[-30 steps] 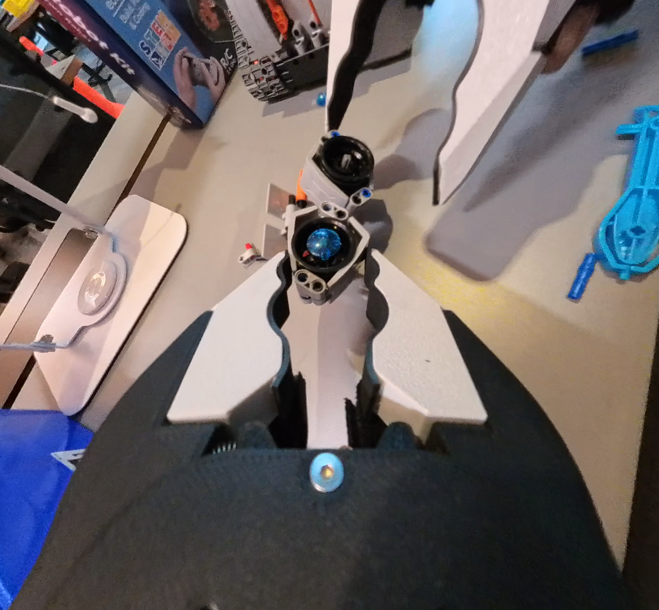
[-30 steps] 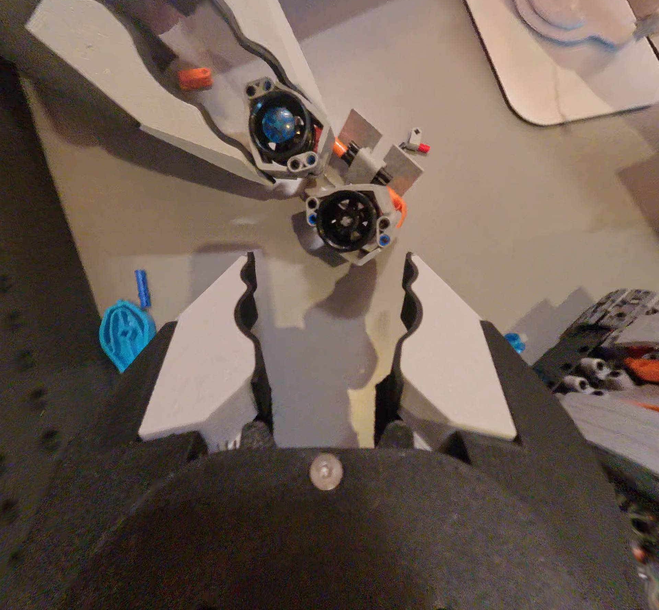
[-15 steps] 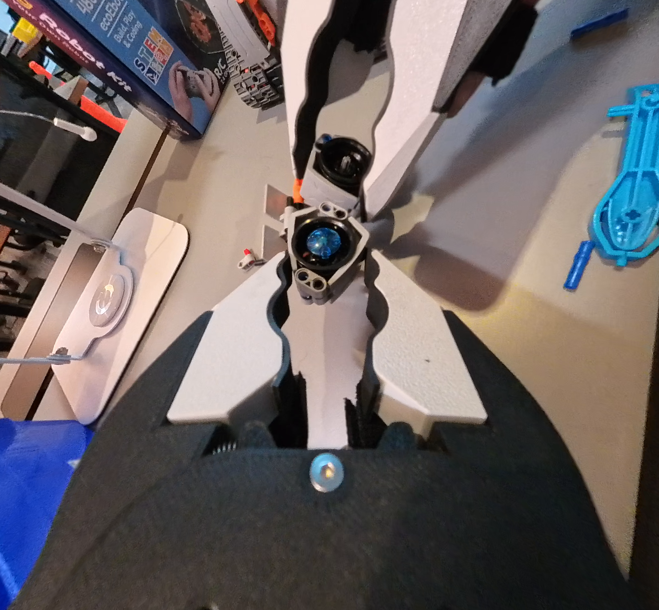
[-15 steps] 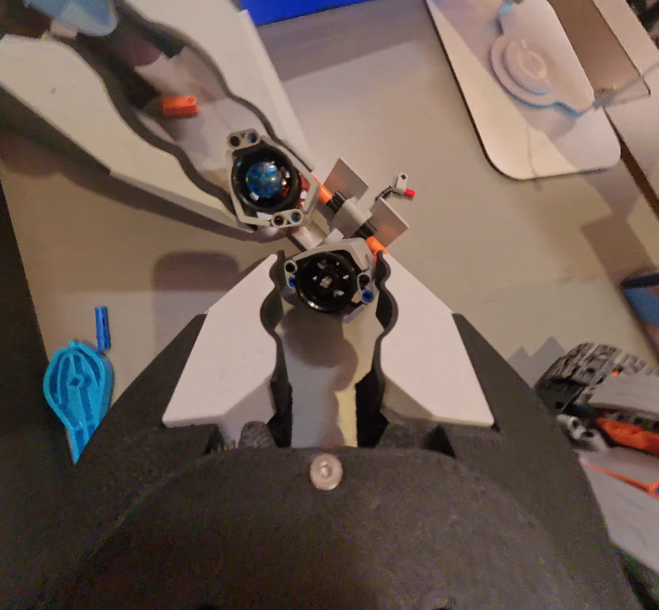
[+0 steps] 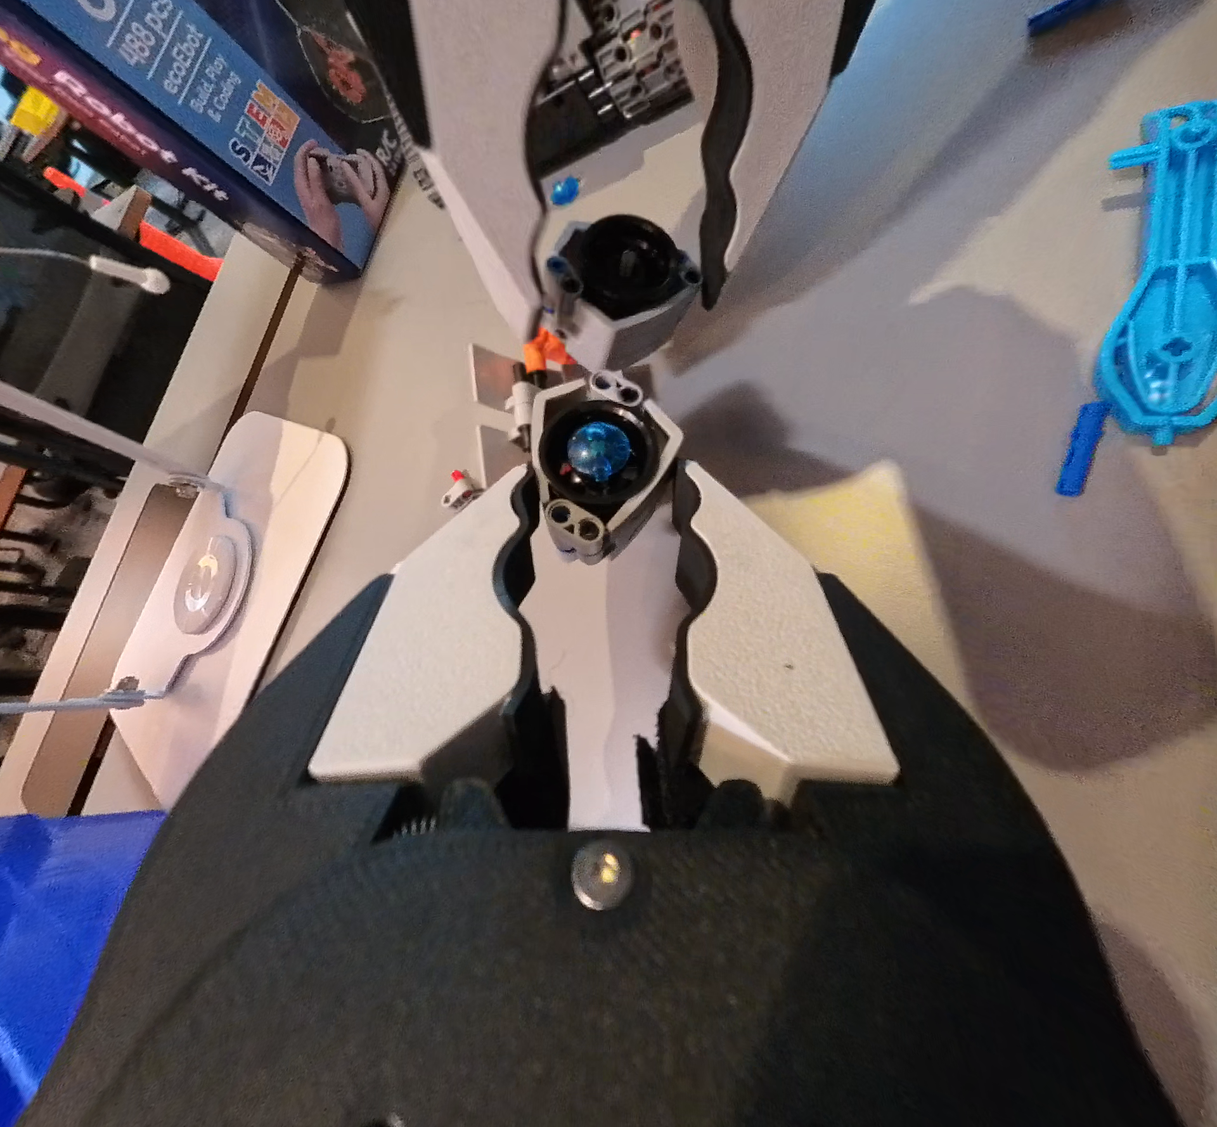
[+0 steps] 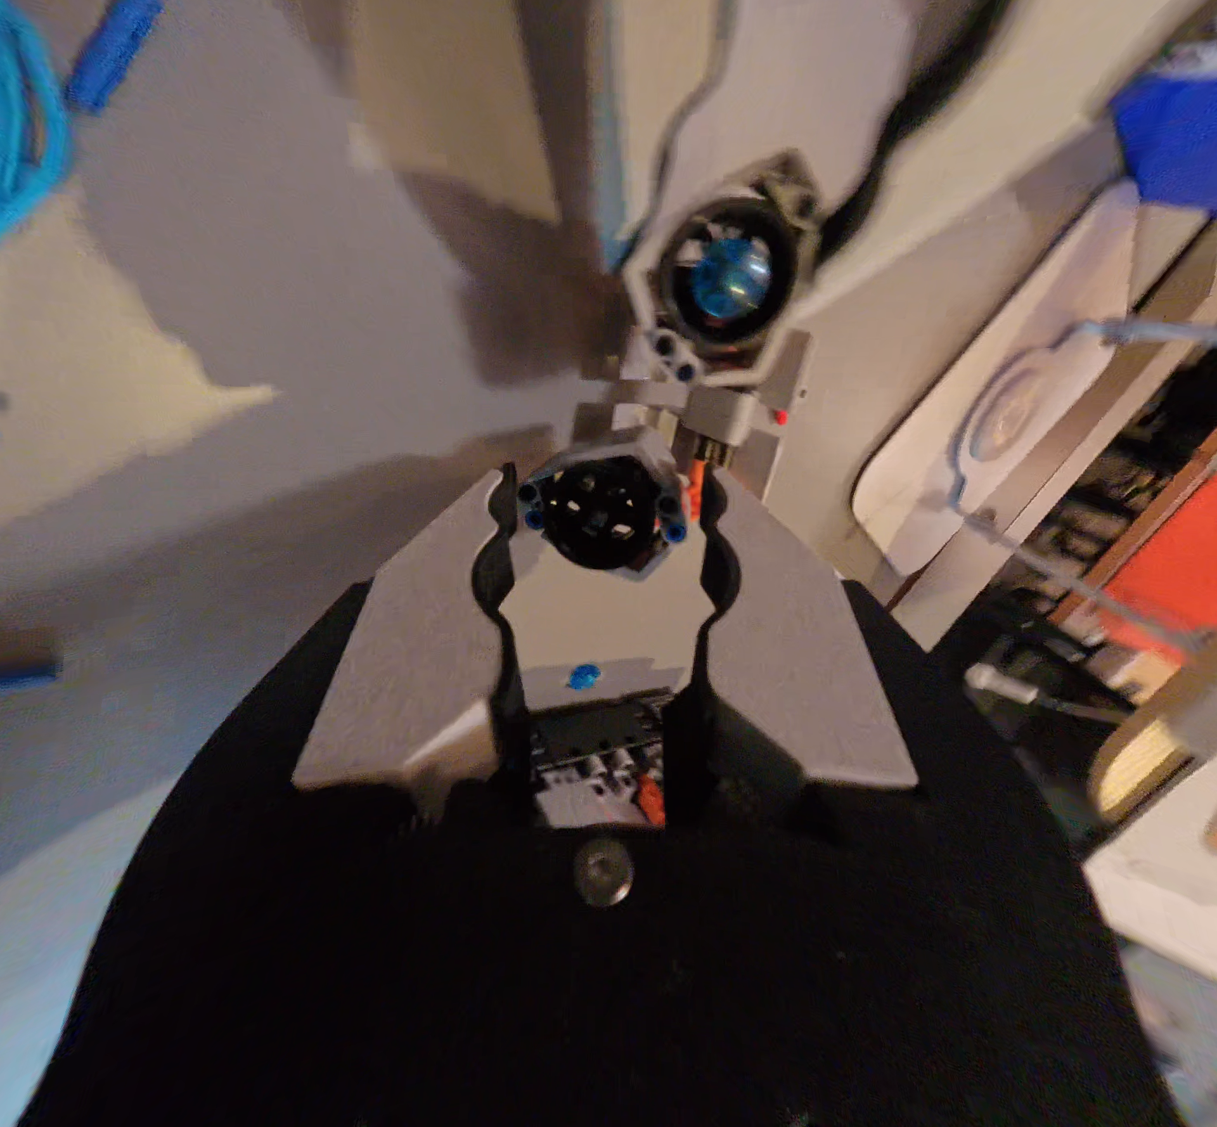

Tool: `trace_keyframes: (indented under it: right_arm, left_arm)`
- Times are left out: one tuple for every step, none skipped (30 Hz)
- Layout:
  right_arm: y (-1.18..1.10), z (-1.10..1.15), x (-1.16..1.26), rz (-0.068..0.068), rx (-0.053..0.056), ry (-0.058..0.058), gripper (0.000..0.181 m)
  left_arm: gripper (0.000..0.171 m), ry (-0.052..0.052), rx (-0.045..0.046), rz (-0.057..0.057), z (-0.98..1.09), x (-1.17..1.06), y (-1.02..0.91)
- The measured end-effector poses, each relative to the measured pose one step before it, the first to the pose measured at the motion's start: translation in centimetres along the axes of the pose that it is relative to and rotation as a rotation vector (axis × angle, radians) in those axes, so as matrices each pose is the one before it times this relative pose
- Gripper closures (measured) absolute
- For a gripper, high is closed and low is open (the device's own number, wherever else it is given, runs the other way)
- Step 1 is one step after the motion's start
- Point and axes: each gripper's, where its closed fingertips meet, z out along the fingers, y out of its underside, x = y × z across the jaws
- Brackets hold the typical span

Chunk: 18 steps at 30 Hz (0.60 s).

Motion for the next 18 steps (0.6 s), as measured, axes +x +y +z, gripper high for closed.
trace_keyframes:
  right_arm:
    - [0.131,-0.189,0.435,0.1072,0.0315,0.0171,0.124]
    - [-0.02,-0.147,0.236,0.1204,0.0486,0.013,0.123]
    - [-0.11,-0.135,0.179,0.1361,0.0581,0.0152,0.121]
    - [0.212,-0.128,0.263,0.1368,0.0393,0.0204,0.118]
    - [0.393,-0.08,0.052,0.1157,0.0252,0.0073,0.111]
    - [0.279,0.019,-0.172,0.0993,0.0303,-0.0031,0.107]
    - [0.343,0.189,-0.359,0.083,0.0214,-0.0112,0.107]
    - [0.582,0.384,-0.308,0.0569,-0.0009,-0.0046,0.11]
    - [0.419,0.473,-0.191,0.0216,0.0024,0.0065,0.111]
    - [0.025,0.403,0.038,-0.0048,0.023,0.0264,0.114]
    - [-0.037,0.32,0.343,-0.0146,0.019,0.0423,0.12]
    - [-0.001,0.18,0.315,-0.0219,0.0075,0.0307,0.129]
    - [0.06,0.047,0.196,-0.0215,-0.0029,0.0089,0.135]
    - [0.096,-0.063,0.052,-0.0164,-0.0102,-0.0122,0.135]
    - [0.04,-0.154,0.039,-0.0259,-0.0092,-0.017,0.135]
    - [0.027,-0.189,-0.058,-0.0569,-0.0109,-0.0189,0.136]
    - [0.211,-0.138,-0.097,-0.0938,-0.0262,-0.0164,0.136]
    - [0.307,-0.138,0.004,-0.1146,-0.0365,-0.0078,0.137]
  left_arm:
    - [0.134,-0.0053,0.00265,-0.0147,-0.04,-0.198,0.056]
    - [0.134,-0.0025,0.00425,-0.0087,-0.02,-0.1,-0.048]
    - [0.134,0.0042,0.00171,-0.004,0.037,0.076,-0.036]
    - [0.134,-0.0038,-0.00505,-0.0001,0.093,0.002,0.092]
    - [0.134,-0.0035,0.00028,0.0021,0.038,0.013,0.002]
    - [0.134,0.001,0.00163,-0.0071,0.027,0.003,-0.036]
    - [0.134,0.002,0.00417,-0.01,0.013,-0.022,-0.037]
    - [0.134,0.001,0.00288,-0.0099,0.007,-0.048,-0.001]
    - [0.134,0.0027,0.00266,-0.0054,0.001,-0.003,-0.03]
    - [0.134,0.0018,0.00284,-0.0026,0.004,0.018,-0.026]
    - [0.134,0.0005,0.00124,0.0022,0.014,0.036,-0.022]
    - [0.134,-0.0025,-0.00204,0.007,-0.005,0.039,0.014]
    - [0.134,-0.0042,-0.00275,0.0082,0.011,0.004,0.022]
    - [0.134,0.0014,0.00013,0.0051,0.003,0.057,-0.037]
    - [0.134,0.0052,0.00198,0.0034,-0.001,0.092,-0.073]
    - [0.134,0.0039,0.0004,0.0047,-0.023,0.043,-0.029]
    - [0.134,0.0111,-0.00037,0.0068,-0.038,0.125,-0.009]
    - [0.134,0.0143,0.00625,0.0044,-0.039,0.212,-0.125]
